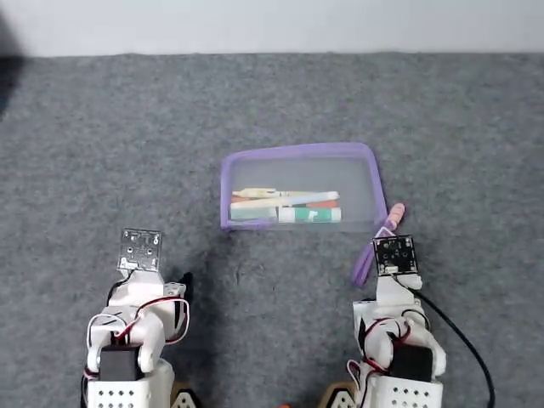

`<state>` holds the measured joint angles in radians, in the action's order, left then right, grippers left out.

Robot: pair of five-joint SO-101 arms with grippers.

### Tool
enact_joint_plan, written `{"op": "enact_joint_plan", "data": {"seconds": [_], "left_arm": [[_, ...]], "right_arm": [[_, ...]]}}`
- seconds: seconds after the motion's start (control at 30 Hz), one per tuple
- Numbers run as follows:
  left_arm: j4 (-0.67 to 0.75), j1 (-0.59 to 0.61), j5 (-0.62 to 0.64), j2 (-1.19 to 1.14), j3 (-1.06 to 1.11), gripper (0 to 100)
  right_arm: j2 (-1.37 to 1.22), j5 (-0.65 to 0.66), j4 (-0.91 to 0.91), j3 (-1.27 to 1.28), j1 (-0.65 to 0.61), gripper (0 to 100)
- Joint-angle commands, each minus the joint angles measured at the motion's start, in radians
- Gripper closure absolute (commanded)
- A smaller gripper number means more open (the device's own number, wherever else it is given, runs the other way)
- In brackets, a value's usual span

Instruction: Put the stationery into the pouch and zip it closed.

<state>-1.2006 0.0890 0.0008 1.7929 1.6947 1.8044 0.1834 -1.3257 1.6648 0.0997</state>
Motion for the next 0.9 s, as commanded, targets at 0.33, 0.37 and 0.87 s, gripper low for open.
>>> {"op": "enact_joint_plan", "data": {"seconds": [0.33,0.37,0.87], "left_arm": [[-0.005,0.069,0.143,-0.003,-0.01,80],[-0.006,0.081,0.18,-0.003,-0.01,80],[-0.006,0.097,0.227,-0.003,-0.01,80]], "right_arm": [[0.008,0.008,0.018,0.018,0.008,99.0],[0.008,0.008,0.018,0.018,0.008,99.0],[0.008,0.008,0.018,0.018,0.008,99.0]]}}
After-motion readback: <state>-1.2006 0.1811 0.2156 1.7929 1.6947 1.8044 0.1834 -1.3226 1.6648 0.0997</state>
